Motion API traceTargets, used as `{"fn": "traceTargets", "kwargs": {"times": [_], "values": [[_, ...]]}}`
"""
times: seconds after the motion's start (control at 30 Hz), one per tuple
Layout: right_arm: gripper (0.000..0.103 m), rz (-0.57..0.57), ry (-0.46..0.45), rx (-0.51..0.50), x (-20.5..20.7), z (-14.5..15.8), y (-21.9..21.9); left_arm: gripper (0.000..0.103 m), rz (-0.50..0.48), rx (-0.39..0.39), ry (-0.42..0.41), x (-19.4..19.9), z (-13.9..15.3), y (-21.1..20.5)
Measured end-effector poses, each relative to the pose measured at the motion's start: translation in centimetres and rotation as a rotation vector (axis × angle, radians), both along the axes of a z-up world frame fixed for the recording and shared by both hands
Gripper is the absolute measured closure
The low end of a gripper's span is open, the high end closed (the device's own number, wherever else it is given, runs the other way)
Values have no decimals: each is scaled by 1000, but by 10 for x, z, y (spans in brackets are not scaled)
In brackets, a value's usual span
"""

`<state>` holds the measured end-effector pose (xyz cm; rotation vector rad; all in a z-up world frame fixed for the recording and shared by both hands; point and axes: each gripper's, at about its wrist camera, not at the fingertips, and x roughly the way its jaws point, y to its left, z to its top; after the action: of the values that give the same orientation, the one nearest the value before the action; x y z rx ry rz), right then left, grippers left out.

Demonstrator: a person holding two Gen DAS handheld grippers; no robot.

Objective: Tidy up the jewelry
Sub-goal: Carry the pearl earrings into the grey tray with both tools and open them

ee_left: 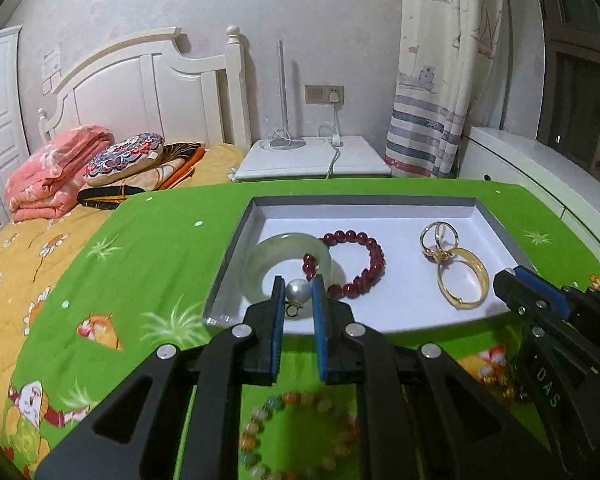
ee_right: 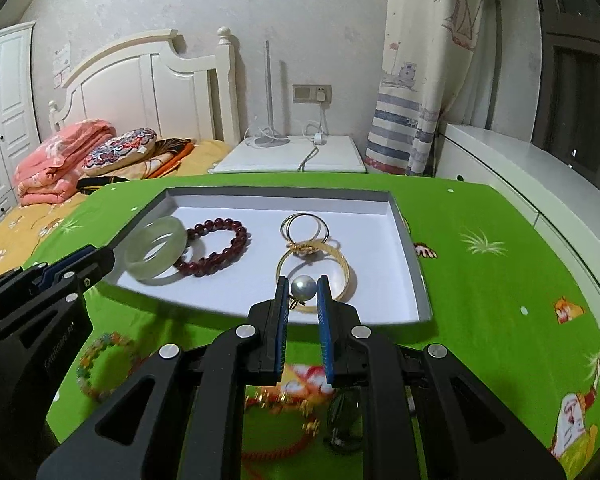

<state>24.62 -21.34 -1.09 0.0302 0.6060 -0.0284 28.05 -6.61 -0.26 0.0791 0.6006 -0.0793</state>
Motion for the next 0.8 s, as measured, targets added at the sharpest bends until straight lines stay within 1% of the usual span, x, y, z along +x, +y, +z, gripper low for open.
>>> {"fn": "traceTargets", "kwargs": {"times": [0.3,0.43,0.5,0.8], "values": [[88,-5,54,0,36,-3,-5,90,-36,28,43,39,0,-23],[88,2,79,0,49,-2,-4,90,-38,43,82,58,-6,-30],[88,1,95,3,56,-3,-5,90,-34,54,88,64,-8,-31],[87,-17,132,3,72,-8,-14,89,-22,54,112,77,-15,-28]]}}
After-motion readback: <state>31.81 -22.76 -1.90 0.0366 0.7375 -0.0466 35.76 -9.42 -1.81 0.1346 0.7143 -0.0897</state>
